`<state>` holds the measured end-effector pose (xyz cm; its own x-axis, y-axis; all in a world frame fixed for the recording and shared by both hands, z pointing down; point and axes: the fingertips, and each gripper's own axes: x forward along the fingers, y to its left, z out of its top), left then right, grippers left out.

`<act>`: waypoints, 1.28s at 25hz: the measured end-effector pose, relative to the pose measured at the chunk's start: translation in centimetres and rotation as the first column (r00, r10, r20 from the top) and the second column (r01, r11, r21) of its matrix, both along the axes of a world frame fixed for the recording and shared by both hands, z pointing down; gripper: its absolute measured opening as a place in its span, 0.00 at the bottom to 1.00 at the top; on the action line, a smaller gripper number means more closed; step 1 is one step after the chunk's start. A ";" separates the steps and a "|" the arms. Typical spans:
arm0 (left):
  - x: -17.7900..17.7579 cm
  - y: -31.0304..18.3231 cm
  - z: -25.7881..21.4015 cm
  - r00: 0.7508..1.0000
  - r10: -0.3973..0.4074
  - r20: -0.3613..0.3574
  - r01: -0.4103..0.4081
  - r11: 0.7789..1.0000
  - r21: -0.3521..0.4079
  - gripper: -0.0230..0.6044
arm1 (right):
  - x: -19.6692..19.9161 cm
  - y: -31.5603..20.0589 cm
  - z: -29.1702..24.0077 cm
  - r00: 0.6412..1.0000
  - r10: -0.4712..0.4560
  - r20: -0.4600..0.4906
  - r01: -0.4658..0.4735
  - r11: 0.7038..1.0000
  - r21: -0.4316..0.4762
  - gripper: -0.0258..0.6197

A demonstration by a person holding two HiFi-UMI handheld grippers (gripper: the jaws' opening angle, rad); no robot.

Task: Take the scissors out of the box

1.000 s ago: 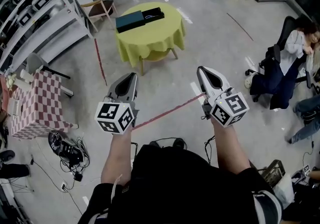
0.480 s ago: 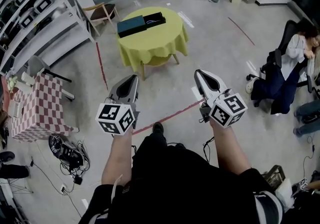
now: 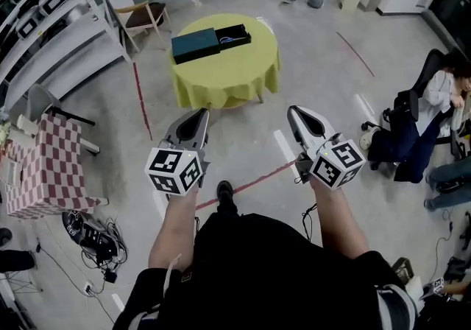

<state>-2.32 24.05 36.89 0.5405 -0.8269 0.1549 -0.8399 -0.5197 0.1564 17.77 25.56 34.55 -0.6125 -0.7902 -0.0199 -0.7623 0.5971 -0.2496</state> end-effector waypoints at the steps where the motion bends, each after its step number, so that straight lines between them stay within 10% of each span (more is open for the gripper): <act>1: -0.6 -1.5 0.0 1.000 0.004 -0.003 -0.004 1.000 -0.001 0.07 | -0.6 -1.4 0.0 1.000 0.006 -0.001 -0.006 1.000 -0.006 0.06; 16: -10.3 -17.5 1.1 0.999 0.029 -0.026 -0.029 0.999 -0.027 0.07 | -10.5 -17.3 0.3 0.999 0.034 -0.016 -0.034 0.998 -0.050 0.06; 32: -10.0 -26.9 2.7 0.999 0.040 0.017 -0.038 0.996 -0.075 0.07 | -10.1 -28.0 2.9 0.999 0.038 0.032 -0.035 0.993 -0.113 0.06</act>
<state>-12.28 -2.87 39.58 0.5685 -0.7912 0.2256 -0.8224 -0.5395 0.1805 7.63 -2.46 37.44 -0.5837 -0.8104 0.0499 -0.7730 0.5358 -0.3398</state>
